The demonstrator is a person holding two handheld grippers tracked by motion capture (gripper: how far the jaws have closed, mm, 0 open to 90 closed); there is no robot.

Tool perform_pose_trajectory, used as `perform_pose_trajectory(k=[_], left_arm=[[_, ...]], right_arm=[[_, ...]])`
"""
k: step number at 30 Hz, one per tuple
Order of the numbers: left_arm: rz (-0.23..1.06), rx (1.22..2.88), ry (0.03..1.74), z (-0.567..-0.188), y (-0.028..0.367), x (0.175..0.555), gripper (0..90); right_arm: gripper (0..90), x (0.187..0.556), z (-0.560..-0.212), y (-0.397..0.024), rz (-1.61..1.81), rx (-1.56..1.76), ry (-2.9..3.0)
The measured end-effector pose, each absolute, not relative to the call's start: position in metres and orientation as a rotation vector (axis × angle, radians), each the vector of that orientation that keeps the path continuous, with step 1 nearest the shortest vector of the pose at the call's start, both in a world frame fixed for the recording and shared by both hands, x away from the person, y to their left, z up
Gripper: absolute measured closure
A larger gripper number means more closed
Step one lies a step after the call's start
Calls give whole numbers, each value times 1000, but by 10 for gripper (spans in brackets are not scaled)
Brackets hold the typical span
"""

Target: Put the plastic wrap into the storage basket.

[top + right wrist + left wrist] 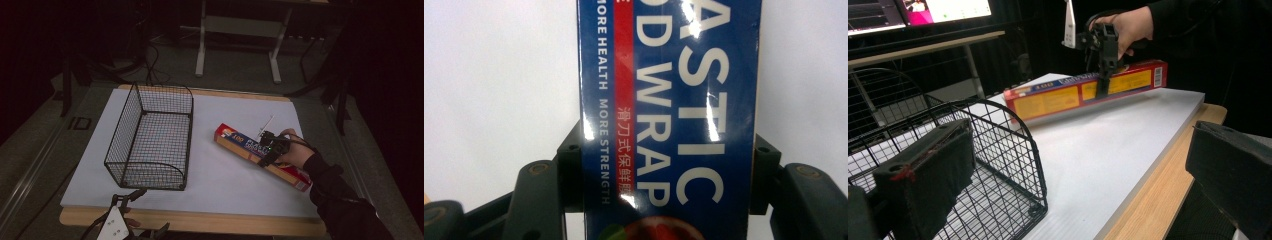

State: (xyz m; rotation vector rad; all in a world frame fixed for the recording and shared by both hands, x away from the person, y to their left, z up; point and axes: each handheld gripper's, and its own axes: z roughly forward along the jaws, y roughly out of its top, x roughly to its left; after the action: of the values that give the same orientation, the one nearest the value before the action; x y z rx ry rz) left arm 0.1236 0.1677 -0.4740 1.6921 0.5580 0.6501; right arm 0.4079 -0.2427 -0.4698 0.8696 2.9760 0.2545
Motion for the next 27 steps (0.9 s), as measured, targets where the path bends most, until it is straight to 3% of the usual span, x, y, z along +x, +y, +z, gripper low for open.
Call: perform_pose_trajectory(k=[8,27], left_arm=[[650,1692,554,-474,168,123,1],[651,1695,551,-474,167,123,1]], right_arm=[[397,405,-438,-235,442,1207,2740],[398,401,-400,-205,549,1311,2578]])
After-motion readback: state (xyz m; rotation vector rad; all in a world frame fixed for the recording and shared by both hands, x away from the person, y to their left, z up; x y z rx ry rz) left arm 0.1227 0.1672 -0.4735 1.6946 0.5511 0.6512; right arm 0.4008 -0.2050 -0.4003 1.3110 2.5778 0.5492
